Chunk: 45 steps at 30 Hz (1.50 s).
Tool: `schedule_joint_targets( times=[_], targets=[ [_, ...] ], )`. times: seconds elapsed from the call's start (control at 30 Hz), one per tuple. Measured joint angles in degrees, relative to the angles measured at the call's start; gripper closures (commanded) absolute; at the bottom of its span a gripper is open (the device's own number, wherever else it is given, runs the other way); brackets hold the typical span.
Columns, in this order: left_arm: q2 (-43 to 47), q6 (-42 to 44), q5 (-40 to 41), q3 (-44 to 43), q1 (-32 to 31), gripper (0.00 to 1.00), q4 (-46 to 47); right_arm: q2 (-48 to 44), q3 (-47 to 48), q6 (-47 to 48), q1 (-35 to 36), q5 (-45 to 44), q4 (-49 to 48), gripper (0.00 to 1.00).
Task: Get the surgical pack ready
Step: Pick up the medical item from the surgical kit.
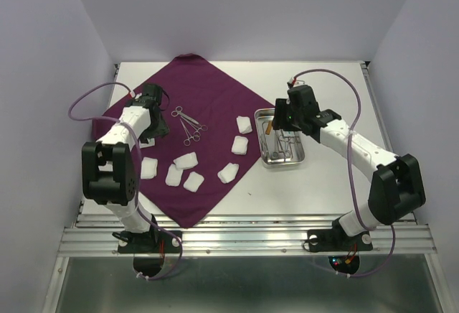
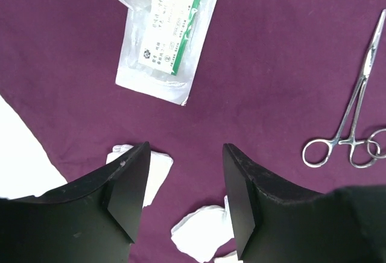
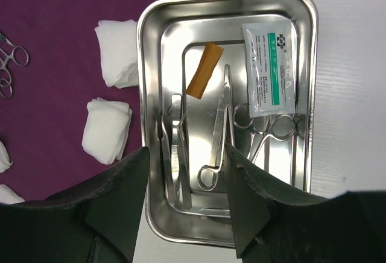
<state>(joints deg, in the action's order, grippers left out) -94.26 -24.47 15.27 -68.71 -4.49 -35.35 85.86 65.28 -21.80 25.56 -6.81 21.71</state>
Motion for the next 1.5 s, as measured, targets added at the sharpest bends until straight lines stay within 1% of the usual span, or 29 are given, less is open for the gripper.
schedule_joint_targets(
  times=[0.2,0.53,0.63,0.7,0.83,1.0,1.07,1.1,1.13,1.17,1.2,1.23,1.5],
  targets=[
    [-3.8,0.0,1.9,-1.6,-0.4,0.37,0.0,0.0,-2.0,-0.1,0.0,1.1,0.0,0.41],
    [-11.6,-0.3,7.9,-2.6,-0.3,0.42,-0.3,-0.8,-2.5,0.0,0.0,1.3,0.2,0.40],
    [-13.0,-0.3,8.8,-2.7,-0.3,0.45,-0.2,-0.8,-2.5,0.0,0.0,1.3,0.2,0.40],
    [-13.4,-0.3,9.2,-2.9,-0.3,0.50,-0.2,-0.8,-2.5,0.2,0.0,1.5,0.2,0.40],
    [-14.4,-0.3,9.7,-4.0,-0.1,0.57,0.1,-0.8,-2.5,0.2,0.0,1.7,0.2,0.40],
    [-15.5,-0.2,10.2,-4.9,0.1,0.60,0.5,-0.8,-2.5,0.2,0.0,1.7,0.2,0.40],
    [-15.6,-0.2,10.4,-4.9,0.1,0.67,0.7,-0.8,-2.5,0.2,0.0,1.7,0.2,0.40],
    [-15.6,-0.1,10.5,-4.9,0.1,0.70,0.9,-0.8,-2.5,0.2,0.0,1.7,0.2,0.40],
    [-15.8,-0.1,10.6,-5.0,0.1,0.79,1.2,-0.8,-2.5,0.1,0.0,1.7,0.2,0.40],
    [-16.0,0.0,10.7,-5.1,0.1,0.85,1.4,-0.8,-2.5,0.1,0.0,1.7,0.2,0.40],
    [-16.3,0.2,10.8,-5.4,0.1,0.98,1.5,-0.8,-2.5,0.1,0.0,1.7,0.2,0.40],
    [-16.6,0.2,10.7,-5.5,0.1,1.00,1.7,-0.8,-2.5,0.0,0.0,1.7,0.2,0.40],
    [-16.7,0.5,10.4,-5.7,0.0,1.00,2.3,-2.3,-4.4,-0.6,0.0,1.6,0.3,0.40]
  ],
)
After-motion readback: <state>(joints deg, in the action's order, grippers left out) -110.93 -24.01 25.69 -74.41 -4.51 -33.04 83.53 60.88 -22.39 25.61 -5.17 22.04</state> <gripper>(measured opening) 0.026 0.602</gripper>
